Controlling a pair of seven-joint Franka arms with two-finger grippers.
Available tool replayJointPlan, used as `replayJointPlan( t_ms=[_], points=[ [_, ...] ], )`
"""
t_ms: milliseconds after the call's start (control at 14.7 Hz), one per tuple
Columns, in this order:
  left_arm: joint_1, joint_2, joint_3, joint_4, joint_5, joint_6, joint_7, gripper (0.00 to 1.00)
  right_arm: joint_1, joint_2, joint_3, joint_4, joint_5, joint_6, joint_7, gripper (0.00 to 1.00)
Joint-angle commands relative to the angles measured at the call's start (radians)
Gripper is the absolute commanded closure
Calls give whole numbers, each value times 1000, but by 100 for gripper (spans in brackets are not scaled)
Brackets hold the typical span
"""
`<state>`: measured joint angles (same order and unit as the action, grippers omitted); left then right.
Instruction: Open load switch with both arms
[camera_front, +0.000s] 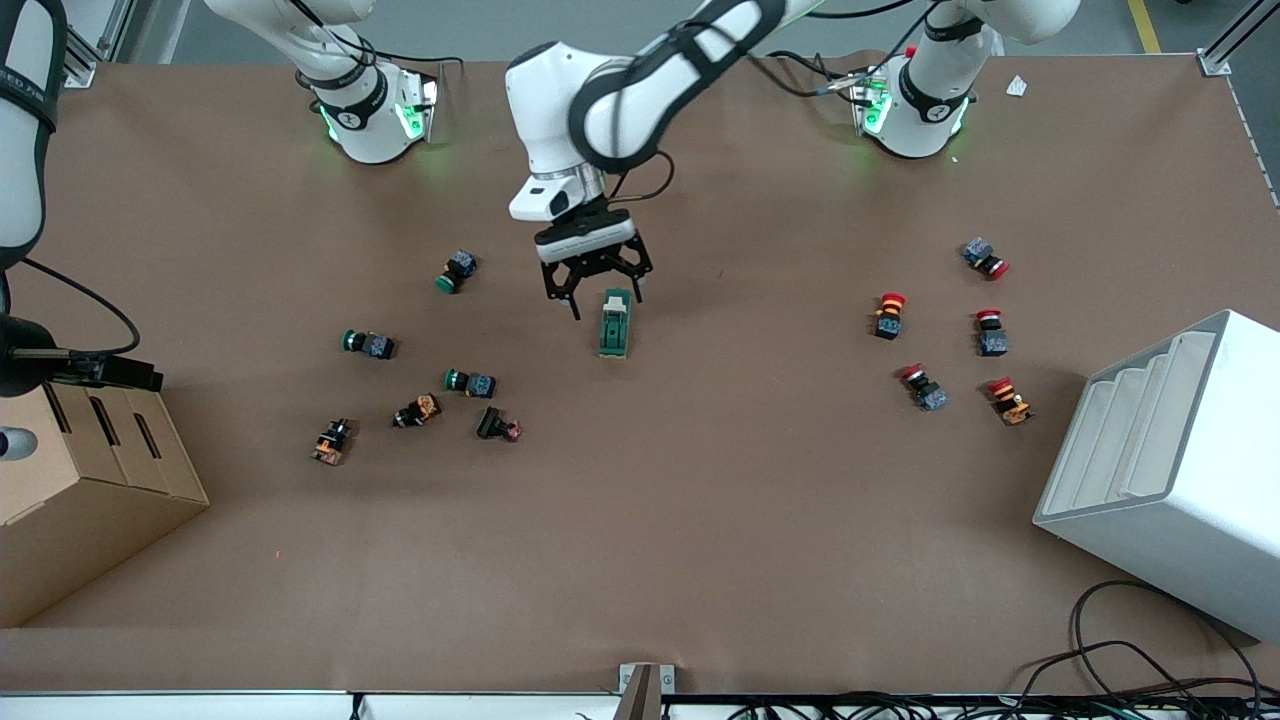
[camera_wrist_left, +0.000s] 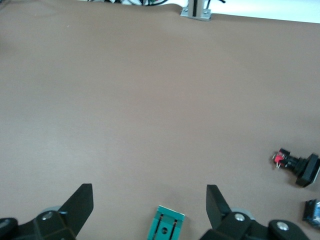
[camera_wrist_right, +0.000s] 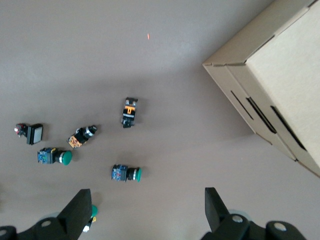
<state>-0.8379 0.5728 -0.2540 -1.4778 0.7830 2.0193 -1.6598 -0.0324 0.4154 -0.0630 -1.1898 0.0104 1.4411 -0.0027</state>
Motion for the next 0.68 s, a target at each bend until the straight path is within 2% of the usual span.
replayJointPlan(
  t_ms=[0, 205, 341, 614],
  points=[
    [72, -92, -5, -12, -151, -5, 98, 0, -3, -52, 22, -21, -10, -47, -3, 0],
    [173, -168, -5, -15, -284, -65, 179, 0, 3, -116, 25, -40, -4, -65, -11, 0],
    [238, -206, 1, -12, -349, -103, 329, 0, 14, -147, 25, -53, -15, -65, -11, 0],
    [445, -289, -4, -12, -456, -162, 660, 0, 11, -260, 22, -181, -13, -51, -10, 0]
  ],
)
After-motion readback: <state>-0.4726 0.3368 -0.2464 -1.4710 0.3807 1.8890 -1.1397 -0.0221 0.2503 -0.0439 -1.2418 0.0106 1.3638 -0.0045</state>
